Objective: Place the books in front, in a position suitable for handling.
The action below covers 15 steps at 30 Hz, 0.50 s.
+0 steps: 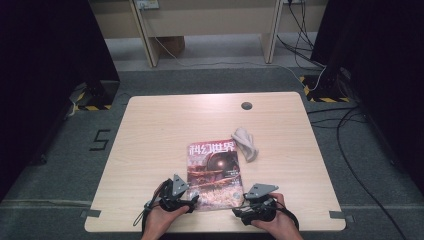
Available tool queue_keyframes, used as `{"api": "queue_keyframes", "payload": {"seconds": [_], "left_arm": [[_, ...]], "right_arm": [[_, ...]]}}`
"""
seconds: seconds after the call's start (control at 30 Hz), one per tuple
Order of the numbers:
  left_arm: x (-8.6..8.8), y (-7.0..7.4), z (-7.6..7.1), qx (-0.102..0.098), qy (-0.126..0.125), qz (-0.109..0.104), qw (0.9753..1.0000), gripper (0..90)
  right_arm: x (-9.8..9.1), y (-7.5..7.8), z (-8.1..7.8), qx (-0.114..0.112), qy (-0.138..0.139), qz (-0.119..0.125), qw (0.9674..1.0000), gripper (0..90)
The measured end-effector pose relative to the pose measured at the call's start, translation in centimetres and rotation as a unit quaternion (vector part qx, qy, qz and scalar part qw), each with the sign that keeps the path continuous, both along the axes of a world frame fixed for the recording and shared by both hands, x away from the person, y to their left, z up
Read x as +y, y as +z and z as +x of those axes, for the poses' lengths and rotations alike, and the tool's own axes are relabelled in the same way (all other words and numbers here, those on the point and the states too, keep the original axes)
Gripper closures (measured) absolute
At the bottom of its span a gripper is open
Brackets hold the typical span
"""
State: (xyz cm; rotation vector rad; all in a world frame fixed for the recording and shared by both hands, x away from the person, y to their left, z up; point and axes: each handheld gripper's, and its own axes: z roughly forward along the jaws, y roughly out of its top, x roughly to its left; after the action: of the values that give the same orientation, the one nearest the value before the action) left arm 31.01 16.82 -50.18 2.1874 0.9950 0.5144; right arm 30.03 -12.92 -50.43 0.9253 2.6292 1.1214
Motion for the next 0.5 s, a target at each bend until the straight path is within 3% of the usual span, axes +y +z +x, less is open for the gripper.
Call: {"api": "queue_keyframes", "payload": {"seconds": [0.17, 0.3, 0.5], "left_arm": [[0.1, 0.0, -0.5, 0.003, -0.004, -0.003, 1.0000, 22.4], [0.8, 0.3, -1.3, 0.000, 0.000, -0.022, 0.9998, 21.6], [1.5, 0.6, -2.1, -0.006, 0.003, -0.035, 0.9994, 20.5]], "right_arm": [[-0.1, 0.1, 0.0, -0.002, 0.002, 0.004, 1.0000, 35.1], [-1.3, 0.7, 0.5, -0.019, -0.025, 0.013, 0.9994, 39.5], [-2.8, 1.0, 1.4, -0.023, -0.066, 0.034, 0.9970, 40.3]]}}
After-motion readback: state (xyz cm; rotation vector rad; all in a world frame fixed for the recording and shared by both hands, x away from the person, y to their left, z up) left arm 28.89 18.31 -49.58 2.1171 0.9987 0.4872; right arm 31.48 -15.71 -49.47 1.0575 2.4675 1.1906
